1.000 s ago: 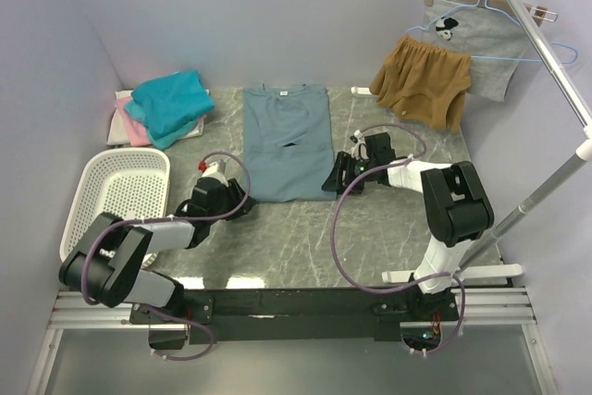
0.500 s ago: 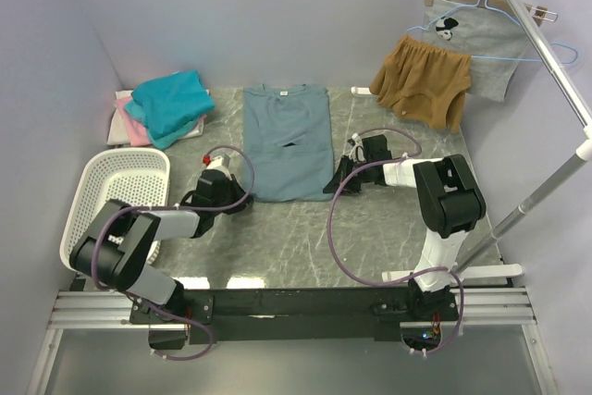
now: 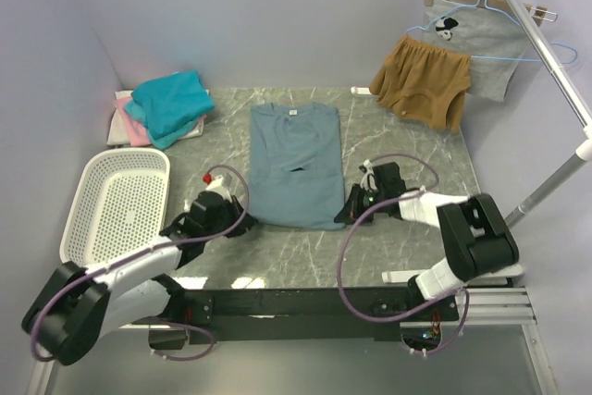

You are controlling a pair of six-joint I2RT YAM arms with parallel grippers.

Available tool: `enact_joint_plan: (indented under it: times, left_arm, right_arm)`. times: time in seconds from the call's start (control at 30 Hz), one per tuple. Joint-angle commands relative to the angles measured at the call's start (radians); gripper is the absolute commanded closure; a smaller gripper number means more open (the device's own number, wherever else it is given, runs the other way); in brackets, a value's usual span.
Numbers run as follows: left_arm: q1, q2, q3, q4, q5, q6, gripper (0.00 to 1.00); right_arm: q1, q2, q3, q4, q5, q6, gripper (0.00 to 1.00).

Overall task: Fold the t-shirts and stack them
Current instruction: Grab one side of the 2/3 rectangular tshirt with both arms, then fold the long partially folded tshirt into a neat square

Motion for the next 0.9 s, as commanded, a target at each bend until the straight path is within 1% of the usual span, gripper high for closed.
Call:
enact_joint_plan:
  times: [0.0,0.03,0.07,0.1,0.13,0.23,0.3,0.37,0.4,0.43,0.47,0.5,0.53,0.57,0.6,0.63,0.67,0.7,0.77,0.8,0.83,0.87]
  left_arm:
    - [-0.172,-0.102,-0.032,-0.169,-0.058,-0.147,0.99]
    - [-0.201,-0.145,-0.03,-0.204,-0.078,-0.164,0.99]
    - [-0.256,-0.171,-0.015,-0.244,-0.096,-0.188,0.99]
    - [-0.275,-0.197,-0.004,-0.302,-0.11,-0.195,0.99]
    - [-0.287,-0.244,0.005,-0.336,-0.142,-0.199,0.99]
    - [-0.295,-0.308,0.065,-0.414,-0.2,-0.195,0.99]
    - [-0.297,-0.311,0.132,-0.439,-0.263,-0.167,0.99]
    - [-0.297,-0.274,0.212,-0.46,-0.328,-0.12,0.99]
    - [-0.295,-0.254,0.238,-0.464,-0.358,-0.104,0.99]
    - [-0.294,-0.203,0.285,-0.456,-0.419,-0.084,0.99]
    - [-0.274,-0.175,0.308,-0.447,-0.443,-0.042,0.99]
    - [-0.256,-0.144,0.33,-0.427,-0.451,-0.011,0.99]
    - [-0.23,-0.083,0.368,-0.404,-0.434,0.046,0.99]
    - [-0.159,-0.05,0.385,-0.361,-0.414,0.067,0.99]
    - [-0.122,-0.023,0.4,-0.324,-0.389,0.09,0.99]
    - [-0.082,0.034,0.422,-0.291,-0.365,0.127,0.99]
    - [-0.014,0.063,0.436,-0.22,-0.319,0.14,0.99]
    - [0.016,0.094,0.451,-0.192,-0.302,0.153,0.99]
    - [0.089,0.207,0.518,-0.133,-0.255,0.187,0.99]
    - [0.111,0.252,0.554,-0.108,-0.228,0.196,0.99]
    - [0.126,0.343,0.628,-0.091,-0.208,0.219,0.99]
    - [0.152,0.394,0.675,-0.083,-0.199,0.224,0.99]
  right_arm:
    - [0.031,-0.196,-0.106,-0.048,0.025,0.058,1.0]
    - [0.035,-0.232,-0.12,-0.052,0.024,0.076,1.0]
    - [0.039,-0.267,-0.134,-0.069,0.021,0.087,1.0]
    - [0.044,-0.335,-0.148,-0.078,0.018,0.095,1.0]
    - [0.045,-0.369,-0.151,-0.088,0.013,0.107,1.0]
    - [0.047,-0.476,-0.114,-0.146,0.042,0.103,1.0]
    - [0.045,-0.505,-0.05,-0.195,0.057,0.083,1.0]
    - [0.045,-0.495,-0.005,-0.215,0.068,0.067,1.0]
    - [0.045,-0.466,0.045,-0.22,0.076,0.048,1.0]
    - [0.044,-0.447,0.065,-0.218,0.084,0.04,1.0]
    - [0.042,-0.424,0.09,-0.22,0.109,0.031,1.0]
    - [0.042,-0.373,0.149,-0.221,0.123,0.003,1.0]
    - [0.042,-0.343,0.18,-0.22,0.137,-0.008,1.0]
    - [0.039,-0.275,0.218,-0.229,0.151,-0.022,1.0]
    - [0.039,-0.239,0.295,-0.232,0.165,-0.046,1.0]
    - [0.036,-0.204,0.332,-0.23,0.176,-0.051,1.0]
    - [0.029,-0.168,0.37,-0.236,0.179,-0.058,1.0]
    - [0.027,-0.086,0.459,-0.238,0.165,-0.077,1.0]
    - [0.019,0.006,0.557,-0.258,0.148,-0.088,1.0]
    - [0.012,0.103,0.655,-0.263,0.128,-0.101,1.0]
    - [0.006,0.152,0.709,-0.275,0.133,-0.1,1.0]
    - [0.001,0.201,0.767,-0.313,0.124,-0.104,1.0]
